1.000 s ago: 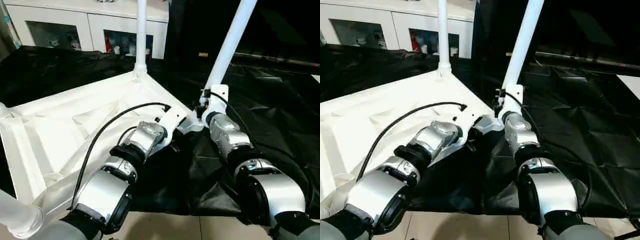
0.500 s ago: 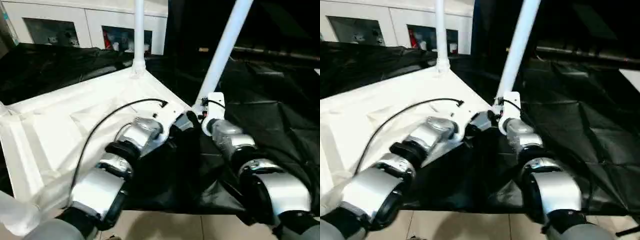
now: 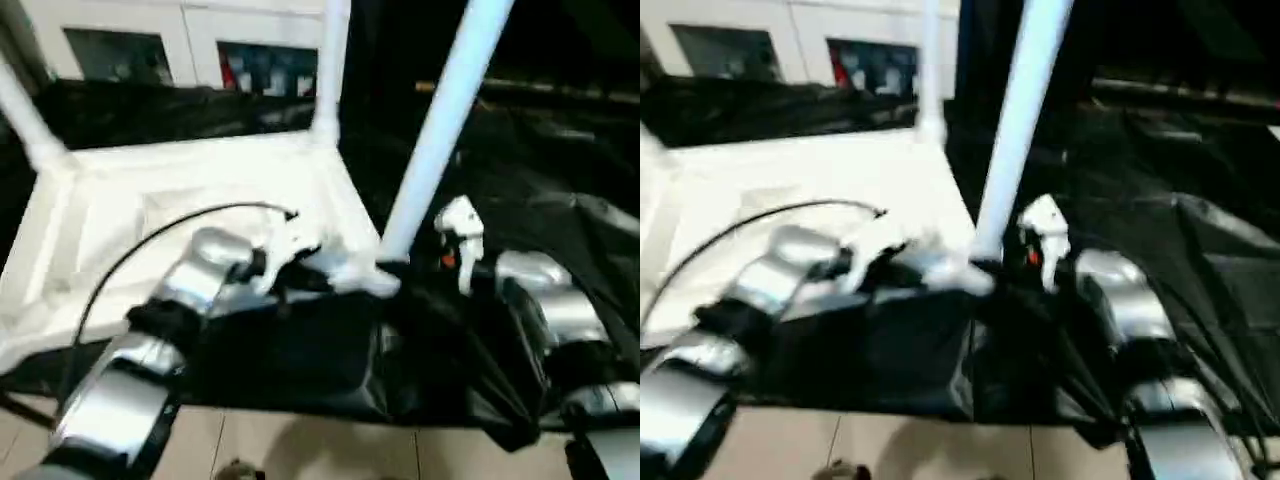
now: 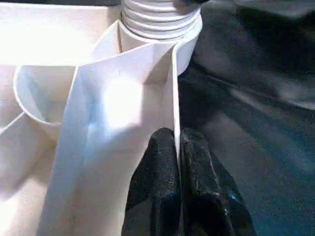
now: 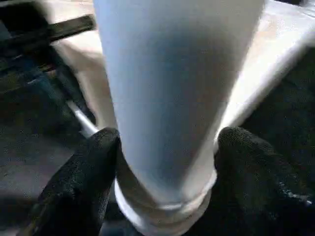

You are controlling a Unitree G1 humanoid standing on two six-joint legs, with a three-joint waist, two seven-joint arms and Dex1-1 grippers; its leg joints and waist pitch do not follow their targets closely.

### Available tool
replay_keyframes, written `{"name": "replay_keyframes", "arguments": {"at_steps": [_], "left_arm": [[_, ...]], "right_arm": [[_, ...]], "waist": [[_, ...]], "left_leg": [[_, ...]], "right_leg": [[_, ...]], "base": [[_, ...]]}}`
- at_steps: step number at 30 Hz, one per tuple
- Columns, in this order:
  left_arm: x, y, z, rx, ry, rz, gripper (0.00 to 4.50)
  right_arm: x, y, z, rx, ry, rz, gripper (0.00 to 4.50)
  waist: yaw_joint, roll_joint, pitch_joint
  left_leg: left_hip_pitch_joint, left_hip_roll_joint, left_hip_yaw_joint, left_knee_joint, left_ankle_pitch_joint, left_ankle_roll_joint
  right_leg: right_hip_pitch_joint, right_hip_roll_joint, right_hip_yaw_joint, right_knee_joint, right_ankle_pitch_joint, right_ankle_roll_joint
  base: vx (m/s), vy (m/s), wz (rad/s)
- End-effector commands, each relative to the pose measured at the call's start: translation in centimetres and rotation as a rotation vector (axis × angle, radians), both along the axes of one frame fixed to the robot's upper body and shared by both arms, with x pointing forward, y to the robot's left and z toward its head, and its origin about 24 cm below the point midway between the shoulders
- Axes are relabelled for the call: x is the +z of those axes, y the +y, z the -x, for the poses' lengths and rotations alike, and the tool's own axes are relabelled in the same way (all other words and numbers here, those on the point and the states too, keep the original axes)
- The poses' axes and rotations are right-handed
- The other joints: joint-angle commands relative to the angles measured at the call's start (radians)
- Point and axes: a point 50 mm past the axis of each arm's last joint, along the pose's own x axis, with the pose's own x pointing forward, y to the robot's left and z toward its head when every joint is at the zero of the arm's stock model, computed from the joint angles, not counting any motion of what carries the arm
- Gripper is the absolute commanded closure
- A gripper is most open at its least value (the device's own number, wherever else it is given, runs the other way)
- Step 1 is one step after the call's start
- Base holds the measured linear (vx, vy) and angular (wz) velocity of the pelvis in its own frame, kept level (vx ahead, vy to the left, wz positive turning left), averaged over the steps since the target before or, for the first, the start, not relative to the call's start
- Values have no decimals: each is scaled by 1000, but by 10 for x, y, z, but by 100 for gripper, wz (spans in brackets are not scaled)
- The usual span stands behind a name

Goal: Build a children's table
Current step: Rotate leg to tighten

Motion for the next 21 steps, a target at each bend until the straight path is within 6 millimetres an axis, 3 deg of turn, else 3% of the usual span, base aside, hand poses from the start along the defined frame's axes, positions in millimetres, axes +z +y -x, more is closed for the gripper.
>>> {"name": "replay_keyframes", "arguments": {"at_steps": [1,7,14,18,20,21], "left_arm": [[6,-10,7,-106,28,98,450],[7,-4,11,-121,17,87,450],[10,-5,12,-113,15,100,450],[8,-6,12,-108,19,100,450],[8,-6,12,-106,19,99,450],[7,-6,12,-102,18,100,450]], "right_arm": [[9,-6,2,22,-35,20,105],[3,-1,13,120,-43,102,105],[-3,6,7,93,-58,113,105],[-8,11,6,102,-56,120,105],[-8,12,5,102,-59,118,105],[-8,12,5,100,-58,115,105]], "waist": [[0,-6,-64],[2,-11,-67],[-1,-10,-72],[-3,-11,-72],[-3,-18,-72],[-2,-14,-71]], "left_leg": [[25,58,-14,-56,-132,95],[23,53,-17,-54,-122,72],[20,48,-16,-46,-74,97],[20,48,-16,-44,-88,94],[20,48,-16,-44,-90,94],[19,48,-17,-44,-91,94]], "right_leg": [[54,-67,57,-62,-38,-278],[56,-71,60,-60,-39,-256],[60,-67,59,-49,40,-271],[59,-67,59,-49,23,-276],[60,-67,59,-49,15,-276],[59,-68,59,-49,8,-273]], "base": [[0,0,0],[0,0,0],[0,0,0],[0,0,0],[0,0,0],[0,0,0]]}}
